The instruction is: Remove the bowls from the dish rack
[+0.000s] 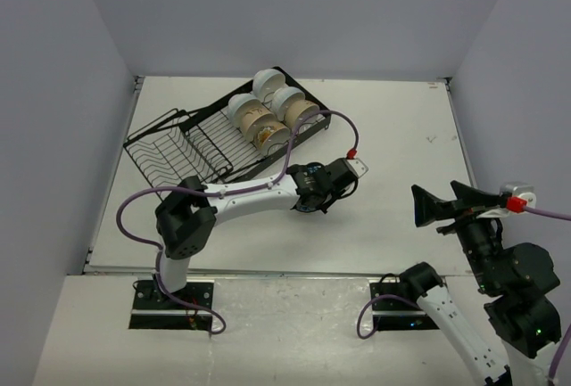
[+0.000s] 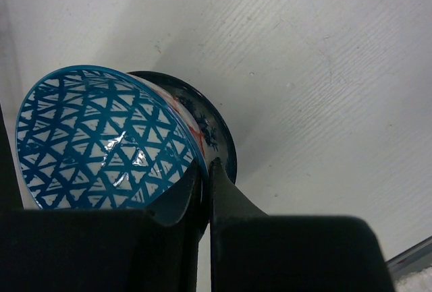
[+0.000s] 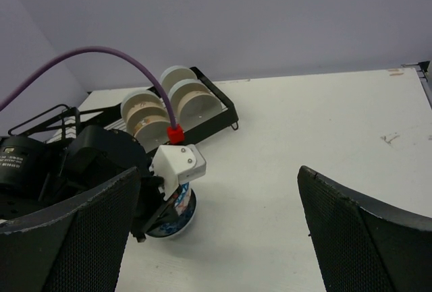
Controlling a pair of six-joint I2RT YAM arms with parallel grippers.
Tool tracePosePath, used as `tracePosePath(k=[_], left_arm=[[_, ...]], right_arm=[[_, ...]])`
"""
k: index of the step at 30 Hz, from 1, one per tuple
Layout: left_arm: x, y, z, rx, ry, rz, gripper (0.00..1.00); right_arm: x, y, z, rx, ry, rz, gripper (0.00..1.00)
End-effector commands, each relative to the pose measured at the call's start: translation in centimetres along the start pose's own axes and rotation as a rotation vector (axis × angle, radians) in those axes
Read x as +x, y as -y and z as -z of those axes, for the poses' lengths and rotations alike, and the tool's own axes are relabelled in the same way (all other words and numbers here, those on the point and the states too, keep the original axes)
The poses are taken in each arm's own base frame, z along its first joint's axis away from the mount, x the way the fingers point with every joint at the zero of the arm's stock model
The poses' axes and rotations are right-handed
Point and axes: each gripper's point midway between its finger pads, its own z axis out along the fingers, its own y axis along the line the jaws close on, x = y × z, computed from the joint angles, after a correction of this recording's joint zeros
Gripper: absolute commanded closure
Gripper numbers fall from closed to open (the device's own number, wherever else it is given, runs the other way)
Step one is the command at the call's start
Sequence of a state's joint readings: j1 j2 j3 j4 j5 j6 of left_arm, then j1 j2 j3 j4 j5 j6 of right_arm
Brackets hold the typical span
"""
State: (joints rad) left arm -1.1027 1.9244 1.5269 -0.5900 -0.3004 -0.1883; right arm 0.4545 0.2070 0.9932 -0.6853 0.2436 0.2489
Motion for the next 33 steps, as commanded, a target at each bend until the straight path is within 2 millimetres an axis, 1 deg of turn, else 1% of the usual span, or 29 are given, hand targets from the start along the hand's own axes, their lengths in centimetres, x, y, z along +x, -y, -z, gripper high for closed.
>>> tracePosePath(k=[1,14,15,17,18,20,21,25,28,31,33], left_arm=[[-0.2,-0.3,-0.4,-0.049,0.025,-0.021,1.0],[1.1,0.3,-1.1,-0.049,-0.005,-0.018,1.0],[1.2,0.3,-1.2,-0.053,-0.008,-0.016,0.96],[1.2,0.3,-1.1,-0.052,-0.005,-0.014,0.84],[1.2,0.2,-1.0,-0.054,-0.004,-0.014,0.72],[0.7,0.2,-0.6,-0.055,0.011,-0.008,0.64],[0.6,0.1,-0.4,-0.059,0.016,-0.002,0.56],[-0.4,-0.3,0.7,-0.063,0.048,0.017,0.5],[-1.5,-0.5,2.0,-0.059,0.085,0.037,0.46],[-2.0,-0.5,2.5,-0.054,0.102,0.043,0.42],[-1.9,-0.5,2.4,-0.052,0.099,0.043,0.4]], right_arm=[[-0.4,-0.3,0.1,-0.021,0.023,0.012,0.01],[-0.3,-0.5,-0.1,-0.032,0.023,0.016,0.01],[-0.4,-0.5,-0.1,-0.032,0.026,0.014,0.01],[-0.2,-0.5,-0.1,-0.033,0.023,0.014,0.01],[-0.2,-0.4,-0.1,-0.032,0.025,0.014,0.01],[-0.2,-0.5,-0.1,-0.033,0.024,0.016,0.01],[-0.2,-0.5,-0.1,-0.033,0.024,0.016,0.01],[-0.2,-0.5,-0.2,-0.035,0.026,0.015,0.01],[-0.1,-0.6,-0.3,-0.036,0.024,0.016,0.01],[0.0,-0.6,-0.3,-0.039,0.022,0.016,0.01],[-0.1,-0.6,-0.3,-0.041,0.024,0.014,0.01]])
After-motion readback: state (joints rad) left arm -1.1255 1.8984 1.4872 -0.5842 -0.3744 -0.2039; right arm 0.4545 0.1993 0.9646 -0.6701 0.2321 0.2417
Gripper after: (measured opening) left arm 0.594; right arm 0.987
